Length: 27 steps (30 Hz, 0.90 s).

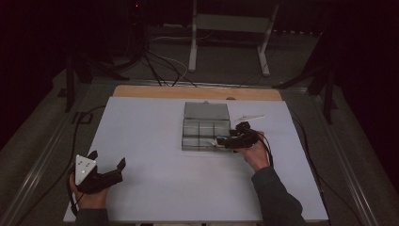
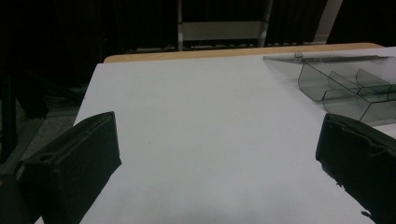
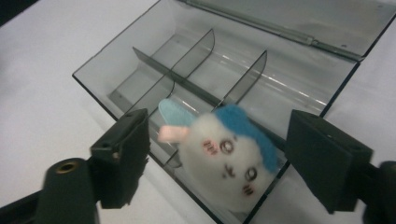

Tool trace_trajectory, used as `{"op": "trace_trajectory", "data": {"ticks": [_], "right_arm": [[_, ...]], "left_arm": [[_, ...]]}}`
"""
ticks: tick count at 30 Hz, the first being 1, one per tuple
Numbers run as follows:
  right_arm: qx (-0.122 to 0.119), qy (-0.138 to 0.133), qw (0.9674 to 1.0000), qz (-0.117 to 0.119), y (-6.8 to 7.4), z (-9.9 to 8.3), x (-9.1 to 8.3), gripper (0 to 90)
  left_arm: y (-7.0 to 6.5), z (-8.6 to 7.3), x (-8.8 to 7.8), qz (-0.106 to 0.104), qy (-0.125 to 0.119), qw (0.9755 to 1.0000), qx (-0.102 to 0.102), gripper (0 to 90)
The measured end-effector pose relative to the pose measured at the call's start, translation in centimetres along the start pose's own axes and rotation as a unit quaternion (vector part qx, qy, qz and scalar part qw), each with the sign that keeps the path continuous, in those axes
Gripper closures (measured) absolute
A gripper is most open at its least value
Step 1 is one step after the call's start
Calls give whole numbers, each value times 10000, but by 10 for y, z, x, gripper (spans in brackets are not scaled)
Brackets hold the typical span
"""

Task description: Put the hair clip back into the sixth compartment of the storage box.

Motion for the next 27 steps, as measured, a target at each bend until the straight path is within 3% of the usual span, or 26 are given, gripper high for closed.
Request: {"op": "trace_trajectory", "data": {"ticks": [12,20,27], "right_arm": [[94,-177,9997,-112,-1,3,-4,108],[80,-295,9991,-311,-3,5,-10,3],[59,-519,9972,-534,-6,9,-24,0]], "left_arm": [[1,1,-1,15,-24,10000,-35,8],[1,1,-1,13,-31,10000,-32,8],[1,1,-1,25,-33,10000,-30,8]]}}
Point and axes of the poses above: each handheld gripper's, and its own axes: x roughly forward along the jaws, z roughly out of its top, y roughly to its left, the point moved 10 cm from there along x, roughly forward along the jaws, and after that the axes turned 3 degrees about x, right-handed, at the moved point
